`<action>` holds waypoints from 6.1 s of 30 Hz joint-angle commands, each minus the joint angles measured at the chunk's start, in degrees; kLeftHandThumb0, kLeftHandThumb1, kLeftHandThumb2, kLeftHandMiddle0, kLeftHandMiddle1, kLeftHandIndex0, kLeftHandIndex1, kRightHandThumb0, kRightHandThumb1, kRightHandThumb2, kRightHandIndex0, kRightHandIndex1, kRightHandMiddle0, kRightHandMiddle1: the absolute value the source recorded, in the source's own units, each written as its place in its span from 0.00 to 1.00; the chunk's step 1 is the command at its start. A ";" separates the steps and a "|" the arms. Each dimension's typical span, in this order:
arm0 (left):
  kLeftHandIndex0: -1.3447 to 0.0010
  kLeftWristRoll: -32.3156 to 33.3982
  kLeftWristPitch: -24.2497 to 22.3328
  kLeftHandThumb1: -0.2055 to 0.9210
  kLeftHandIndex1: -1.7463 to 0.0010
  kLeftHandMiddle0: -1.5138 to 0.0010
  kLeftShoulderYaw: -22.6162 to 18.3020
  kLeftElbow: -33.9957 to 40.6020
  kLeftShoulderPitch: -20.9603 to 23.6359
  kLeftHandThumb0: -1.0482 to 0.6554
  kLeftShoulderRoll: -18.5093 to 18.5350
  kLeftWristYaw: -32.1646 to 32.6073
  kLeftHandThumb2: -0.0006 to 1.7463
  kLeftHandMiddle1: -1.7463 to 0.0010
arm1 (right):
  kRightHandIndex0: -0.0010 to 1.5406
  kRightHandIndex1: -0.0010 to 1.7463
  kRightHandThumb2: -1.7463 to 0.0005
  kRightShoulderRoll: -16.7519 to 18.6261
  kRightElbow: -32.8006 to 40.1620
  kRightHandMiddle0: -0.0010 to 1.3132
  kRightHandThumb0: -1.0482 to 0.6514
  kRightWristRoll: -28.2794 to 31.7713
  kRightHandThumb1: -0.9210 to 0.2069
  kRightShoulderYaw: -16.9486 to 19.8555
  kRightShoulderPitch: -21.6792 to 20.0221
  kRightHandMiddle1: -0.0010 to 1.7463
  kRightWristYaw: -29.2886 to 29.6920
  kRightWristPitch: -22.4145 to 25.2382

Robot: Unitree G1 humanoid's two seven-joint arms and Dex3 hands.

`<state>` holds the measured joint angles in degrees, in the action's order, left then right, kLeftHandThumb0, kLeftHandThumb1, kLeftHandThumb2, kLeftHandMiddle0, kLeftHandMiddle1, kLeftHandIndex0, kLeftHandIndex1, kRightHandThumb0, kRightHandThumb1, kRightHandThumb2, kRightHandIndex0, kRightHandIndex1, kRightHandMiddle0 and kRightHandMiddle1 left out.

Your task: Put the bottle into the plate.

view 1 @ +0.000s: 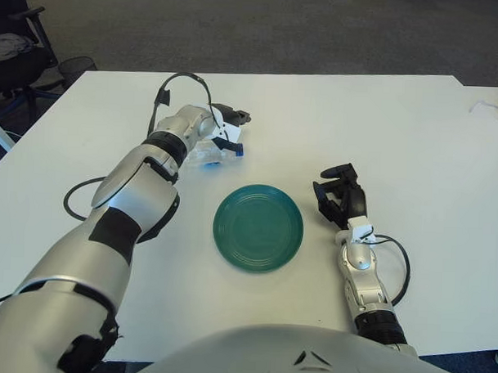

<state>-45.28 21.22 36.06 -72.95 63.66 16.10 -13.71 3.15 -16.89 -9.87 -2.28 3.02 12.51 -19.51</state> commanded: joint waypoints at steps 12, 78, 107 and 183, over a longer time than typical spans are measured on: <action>1.00 11.47 9.42 1.00 0.75 0.95 -10.13 3.02 -0.63 0.09 5.13 1.76 0.26 1.00 | 0.26 0.78 0.79 0.04 -7.04 0.18 0.61 0.85 0.00 0.32 3.46 0.96 -0.68 4.29; 1.00 -2.62 -0.80 1.00 1.00 1.00 -0.35 35.27 -9.09 0.00 18.62 -23.65 0.11 1.00 | 0.26 0.76 0.79 0.55 -7.17 0.20 0.61 2.63 0.00 0.58 4.60 0.96 -2.89 3.41; 1.00 0.41 -3.06 1.00 1.00 1.00 -3.98 46.66 -14.82 0.00 21.13 -30.16 0.13 1.00 | 0.26 0.76 0.79 0.43 -6.80 0.20 0.61 2.66 0.00 0.53 4.01 0.97 -3.11 4.55; 1.00 -19.23 -18.32 1.00 1.00 0.92 1.82 56.05 -19.60 0.03 17.37 -38.03 0.25 0.98 | 0.26 0.76 0.79 -0.37 -3.28 0.20 0.61 2.82 0.00 0.82 5.95 0.96 -4.24 6.08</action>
<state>-62.77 3.84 37.28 -16.72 43.78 33.30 -51.63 2.81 -16.16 -7.39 -1.65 3.65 8.55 -19.58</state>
